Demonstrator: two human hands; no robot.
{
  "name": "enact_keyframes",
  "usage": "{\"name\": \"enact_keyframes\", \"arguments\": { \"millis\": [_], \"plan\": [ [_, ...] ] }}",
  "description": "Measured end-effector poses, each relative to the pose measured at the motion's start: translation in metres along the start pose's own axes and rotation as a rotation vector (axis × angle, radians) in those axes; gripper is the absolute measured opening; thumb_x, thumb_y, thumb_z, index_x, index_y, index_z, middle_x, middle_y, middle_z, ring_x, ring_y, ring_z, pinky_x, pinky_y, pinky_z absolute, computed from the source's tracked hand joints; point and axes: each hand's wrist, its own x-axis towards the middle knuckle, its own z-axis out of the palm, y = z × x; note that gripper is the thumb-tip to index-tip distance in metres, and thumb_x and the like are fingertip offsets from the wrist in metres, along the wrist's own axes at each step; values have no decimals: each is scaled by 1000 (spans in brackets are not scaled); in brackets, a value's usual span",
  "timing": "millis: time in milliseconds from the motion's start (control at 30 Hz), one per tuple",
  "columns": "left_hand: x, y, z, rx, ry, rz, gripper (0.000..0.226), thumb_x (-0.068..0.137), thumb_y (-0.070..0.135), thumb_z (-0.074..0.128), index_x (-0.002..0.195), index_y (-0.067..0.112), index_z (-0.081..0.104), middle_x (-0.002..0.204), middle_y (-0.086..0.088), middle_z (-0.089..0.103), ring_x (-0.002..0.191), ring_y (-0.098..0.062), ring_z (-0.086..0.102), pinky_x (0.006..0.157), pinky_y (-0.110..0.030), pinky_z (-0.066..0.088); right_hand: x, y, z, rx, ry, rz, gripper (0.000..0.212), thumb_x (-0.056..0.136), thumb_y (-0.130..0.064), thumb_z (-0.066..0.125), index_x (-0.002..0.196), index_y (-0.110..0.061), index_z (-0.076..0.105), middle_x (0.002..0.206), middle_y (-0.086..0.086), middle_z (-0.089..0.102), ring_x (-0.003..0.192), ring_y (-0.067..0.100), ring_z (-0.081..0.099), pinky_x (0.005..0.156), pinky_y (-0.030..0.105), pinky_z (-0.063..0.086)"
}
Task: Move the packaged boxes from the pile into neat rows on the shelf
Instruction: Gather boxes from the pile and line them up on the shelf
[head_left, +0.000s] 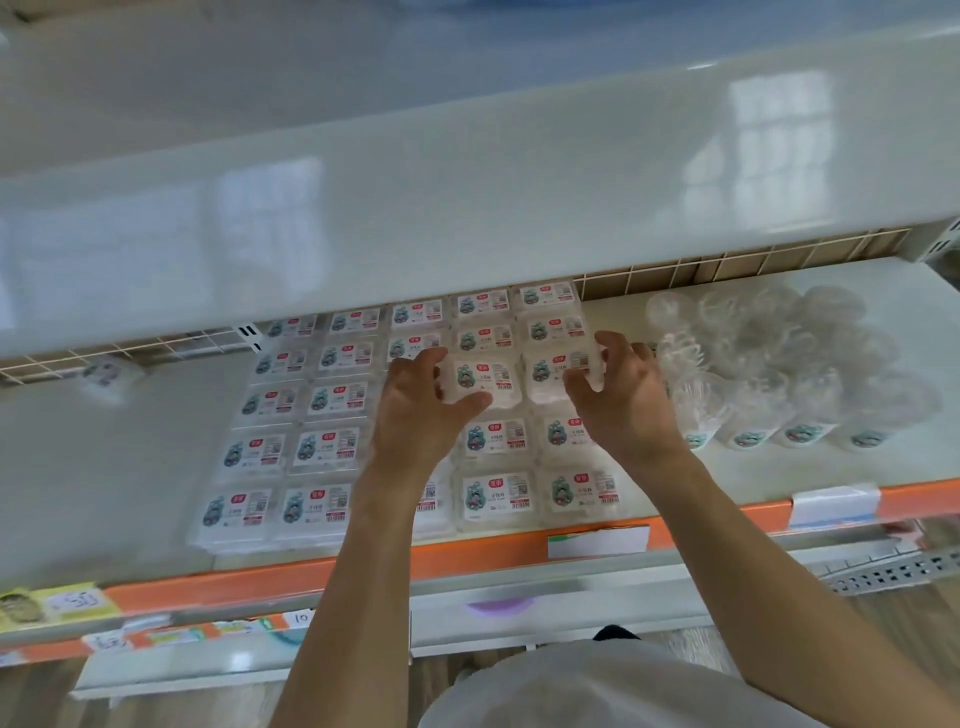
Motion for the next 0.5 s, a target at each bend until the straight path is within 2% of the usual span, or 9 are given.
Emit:
{"name": "enact_keyframes", "arguments": {
  "millis": [133, 233, 400, 500],
  "plan": [
    [4, -2, 2, 144, 22, 24, 72, 78, 51, 78, 139, 21, 53, 117, -3, 59, 109, -22, 54, 97, -45, 50, 0, 1, 3, -55, 18, -25, 50, 93, -22, 63, 139, -7, 48, 119, 18, 60, 110, 32, 52, 88, 39, 48],
    [6, -5, 5, 244, 32, 24, 69, 79, 60, 72, 135, 25, 54, 119, -1, 59, 115, -27, 44, 99, -46, 40, -2, 1, 4, -75, 8, -34, 52, 93, -21, 64, 140, -6, 48, 120, 20, 57, 110, 34, 52, 91, 42, 48],
    [4, -8, 9, 234, 63, 62, 71, 80, 59, 70, 140, 30, 47, 122, 1, 58, 119, -29, 42, 102, -46, 35, -5, -2, 3, -68, 0, -38, 50, 94, -18, 63, 139, -2, 49, 120, 22, 57, 113, 37, 52, 92, 43, 49],
    [0, -10, 12, 225, 105, 124, 61, 80, 56, 72, 134, 35, 51, 121, 0, 61, 118, -29, 47, 102, -46, 34, -6, -3, 1, -77, -11, -41, 48, 94, -18, 63, 137, -2, 50, 119, 22, 58, 112, 37, 53, 93, 46, 51]
  ]
}}
